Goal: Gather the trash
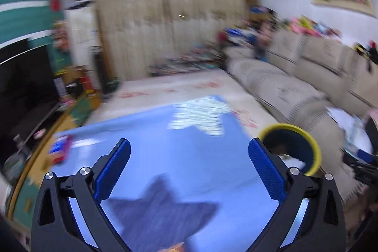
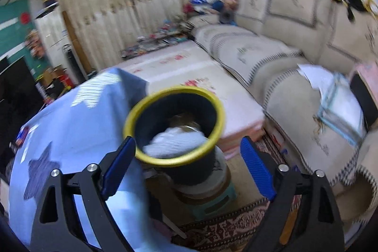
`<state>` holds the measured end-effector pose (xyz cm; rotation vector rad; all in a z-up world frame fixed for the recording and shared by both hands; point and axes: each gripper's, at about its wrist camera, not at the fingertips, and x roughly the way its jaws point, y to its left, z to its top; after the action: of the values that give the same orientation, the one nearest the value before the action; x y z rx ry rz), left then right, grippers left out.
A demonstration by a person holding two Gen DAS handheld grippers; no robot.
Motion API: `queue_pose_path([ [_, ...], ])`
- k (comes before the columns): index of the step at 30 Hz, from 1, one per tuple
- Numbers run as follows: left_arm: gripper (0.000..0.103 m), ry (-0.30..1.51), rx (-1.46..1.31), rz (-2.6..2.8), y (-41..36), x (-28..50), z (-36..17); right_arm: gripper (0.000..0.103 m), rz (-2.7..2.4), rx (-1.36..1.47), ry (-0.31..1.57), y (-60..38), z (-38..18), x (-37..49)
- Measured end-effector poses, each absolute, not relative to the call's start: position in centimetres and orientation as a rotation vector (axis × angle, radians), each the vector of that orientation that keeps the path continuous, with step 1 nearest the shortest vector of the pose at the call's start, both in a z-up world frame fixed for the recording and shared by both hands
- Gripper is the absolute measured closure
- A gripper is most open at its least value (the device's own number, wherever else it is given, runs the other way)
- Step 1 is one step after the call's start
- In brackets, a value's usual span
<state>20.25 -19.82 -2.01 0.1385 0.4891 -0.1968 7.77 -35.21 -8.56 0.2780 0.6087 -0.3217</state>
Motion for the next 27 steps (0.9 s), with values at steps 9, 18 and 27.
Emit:
queue_pose_path([
  [9, 0.005, 0.474, 0.004, -0.070, -7.9, 10.5, -1.2, 0.011, -0.172, 0.116, 0.557, -26.4, -4.6, 5.9],
  [18, 0.005, 0.442, -0.037, -0.068, -4.6, 4.7, -1.6, 0.010, -0.143, 0.070, 0.543, -23.5, -3.9, 4.4],
  [27, 0.005, 0.445, -0.049, -0.029, -4.5, 4.9, -1.6, 0.010, -0.143, 0.073, 0.542, -23.5, -3.9, 4.4],
])
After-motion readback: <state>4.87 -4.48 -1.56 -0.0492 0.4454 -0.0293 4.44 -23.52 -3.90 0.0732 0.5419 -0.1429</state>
